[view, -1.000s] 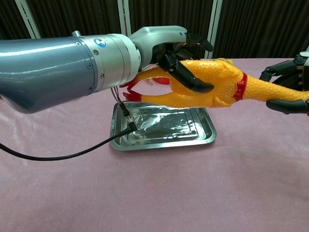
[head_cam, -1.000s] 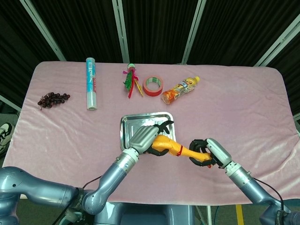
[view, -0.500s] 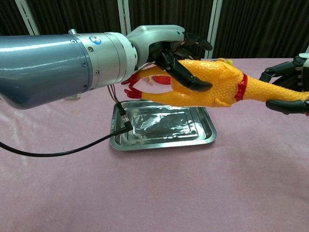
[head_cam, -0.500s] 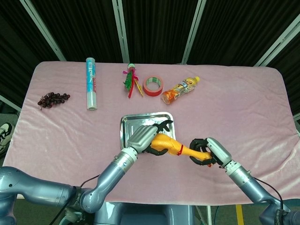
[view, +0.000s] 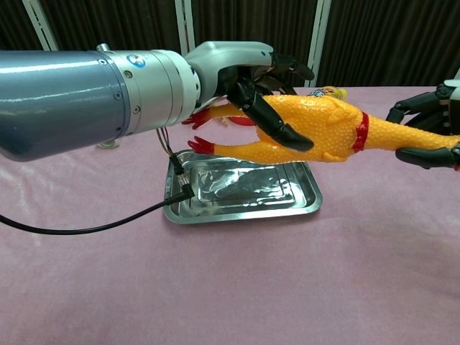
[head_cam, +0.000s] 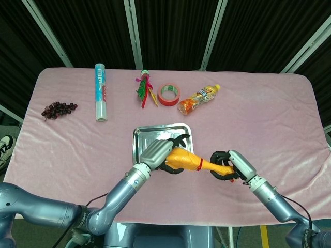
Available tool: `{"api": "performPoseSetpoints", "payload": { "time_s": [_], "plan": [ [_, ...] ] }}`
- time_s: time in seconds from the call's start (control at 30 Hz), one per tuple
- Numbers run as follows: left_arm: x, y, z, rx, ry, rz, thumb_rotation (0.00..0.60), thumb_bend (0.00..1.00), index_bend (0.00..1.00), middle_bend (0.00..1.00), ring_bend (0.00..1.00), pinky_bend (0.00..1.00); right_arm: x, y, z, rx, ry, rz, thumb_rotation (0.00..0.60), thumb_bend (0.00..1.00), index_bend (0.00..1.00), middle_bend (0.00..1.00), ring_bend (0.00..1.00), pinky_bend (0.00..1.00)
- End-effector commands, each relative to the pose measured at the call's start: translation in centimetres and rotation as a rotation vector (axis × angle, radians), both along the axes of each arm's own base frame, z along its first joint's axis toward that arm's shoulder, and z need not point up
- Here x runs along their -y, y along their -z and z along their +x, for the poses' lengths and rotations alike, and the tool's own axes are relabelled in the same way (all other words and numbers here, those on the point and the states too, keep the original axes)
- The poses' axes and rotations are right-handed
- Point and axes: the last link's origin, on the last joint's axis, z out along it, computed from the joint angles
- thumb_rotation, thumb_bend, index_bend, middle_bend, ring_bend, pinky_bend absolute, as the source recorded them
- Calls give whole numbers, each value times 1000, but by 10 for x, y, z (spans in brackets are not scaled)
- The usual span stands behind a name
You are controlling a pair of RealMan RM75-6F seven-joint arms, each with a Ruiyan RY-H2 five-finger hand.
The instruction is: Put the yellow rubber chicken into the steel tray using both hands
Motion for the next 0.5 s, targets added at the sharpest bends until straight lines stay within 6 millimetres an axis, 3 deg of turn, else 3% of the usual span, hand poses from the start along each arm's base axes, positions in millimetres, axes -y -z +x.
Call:
{"api": "performPoseSetpoints", "payload": {
  "time_s": [0.03, 0.3, 0.4, 0.5],
  "plan": [
    [-1, 0, -1, -4, -2, 1, 600, 33, 87, 257, 235, 342, 1, -1, -1, -1, 3, -1, 600, 733, 1000, 747, 679, 884],
    [-4, 3, -2, -17, -14, 1, 600, 57, 103, 258, 235, 344, 0, 0, 1, 10, -4, 6, 600, 732, 1000, 747, 679, 884],
    [-5, 4, 0, -11, -15, 17, 600, 167, 137, 270, 254, 351, -1, -1, 2, 10, -8, 6, 600, 732, 1000, 747, 679, 884],
    [-5, 6, 2, -11, -18, 24, 600, 319, 230, 370, 345, 400, -2, -1, 3, 14, -10, 7, 600, 732, 1000, 747, 679, 884]
  ]
}}
